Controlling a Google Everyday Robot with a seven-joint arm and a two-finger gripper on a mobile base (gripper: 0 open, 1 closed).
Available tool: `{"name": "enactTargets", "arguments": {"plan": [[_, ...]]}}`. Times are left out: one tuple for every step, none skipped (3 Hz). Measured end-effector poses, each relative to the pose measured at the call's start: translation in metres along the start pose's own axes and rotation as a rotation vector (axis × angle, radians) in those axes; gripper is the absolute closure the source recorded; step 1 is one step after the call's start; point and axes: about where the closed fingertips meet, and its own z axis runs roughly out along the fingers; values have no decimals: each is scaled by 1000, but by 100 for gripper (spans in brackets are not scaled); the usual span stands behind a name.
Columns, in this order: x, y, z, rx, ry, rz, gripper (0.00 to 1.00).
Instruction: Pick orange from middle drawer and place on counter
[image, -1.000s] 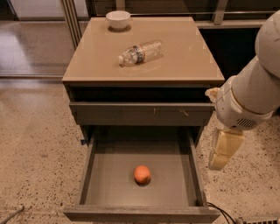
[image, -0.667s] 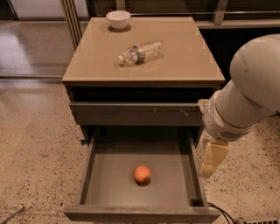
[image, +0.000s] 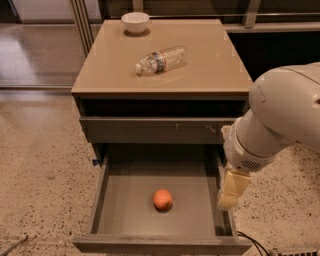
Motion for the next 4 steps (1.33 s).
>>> {"name": "enactTargets", "arguments": {"plan": [[-2, -2, 2, 1, -14, -31, 0], [-6, -4, 24, -18, -12, -74, 0], [-17, -7, 58, -43, 1, -138, 0], [-19, -6, 94, -74, 30, -175, 0]]}}
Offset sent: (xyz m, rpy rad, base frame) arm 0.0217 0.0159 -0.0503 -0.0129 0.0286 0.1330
